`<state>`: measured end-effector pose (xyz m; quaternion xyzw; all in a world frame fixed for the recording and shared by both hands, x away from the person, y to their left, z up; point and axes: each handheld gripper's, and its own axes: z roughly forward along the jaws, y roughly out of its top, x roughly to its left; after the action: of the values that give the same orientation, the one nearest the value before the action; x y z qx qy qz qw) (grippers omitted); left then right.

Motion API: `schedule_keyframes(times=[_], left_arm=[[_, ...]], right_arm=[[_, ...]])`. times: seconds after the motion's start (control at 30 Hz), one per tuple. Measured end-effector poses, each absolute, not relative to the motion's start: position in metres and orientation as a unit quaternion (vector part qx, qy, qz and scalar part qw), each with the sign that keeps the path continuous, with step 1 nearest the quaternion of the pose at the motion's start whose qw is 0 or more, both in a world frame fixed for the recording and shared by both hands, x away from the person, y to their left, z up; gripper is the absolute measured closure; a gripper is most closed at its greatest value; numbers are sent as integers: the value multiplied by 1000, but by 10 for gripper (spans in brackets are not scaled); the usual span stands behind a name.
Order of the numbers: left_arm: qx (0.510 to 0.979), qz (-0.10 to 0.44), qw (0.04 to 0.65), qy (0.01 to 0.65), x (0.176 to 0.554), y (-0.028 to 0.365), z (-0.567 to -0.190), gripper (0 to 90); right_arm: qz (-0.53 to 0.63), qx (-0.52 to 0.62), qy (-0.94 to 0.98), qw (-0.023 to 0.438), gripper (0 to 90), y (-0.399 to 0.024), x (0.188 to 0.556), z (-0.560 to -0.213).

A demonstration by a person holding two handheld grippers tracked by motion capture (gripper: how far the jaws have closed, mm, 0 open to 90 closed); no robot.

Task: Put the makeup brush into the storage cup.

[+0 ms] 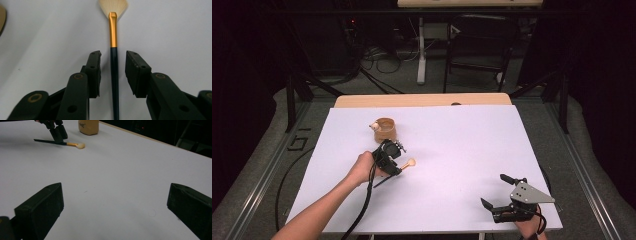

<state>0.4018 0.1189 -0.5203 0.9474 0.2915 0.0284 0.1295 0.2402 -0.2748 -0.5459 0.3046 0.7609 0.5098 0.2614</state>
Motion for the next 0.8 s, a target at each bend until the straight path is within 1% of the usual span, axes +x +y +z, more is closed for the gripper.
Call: schedule_keyframes(times=[0.3,0.8], left_arm=[[948,18,121,294,406,117,-525,718],[949,21,106,295,407,115,-526,770]], right_arm=[[510,304,761,262,4,-274,240,-546],[507,304,763,262,13,-274,239,-546]])
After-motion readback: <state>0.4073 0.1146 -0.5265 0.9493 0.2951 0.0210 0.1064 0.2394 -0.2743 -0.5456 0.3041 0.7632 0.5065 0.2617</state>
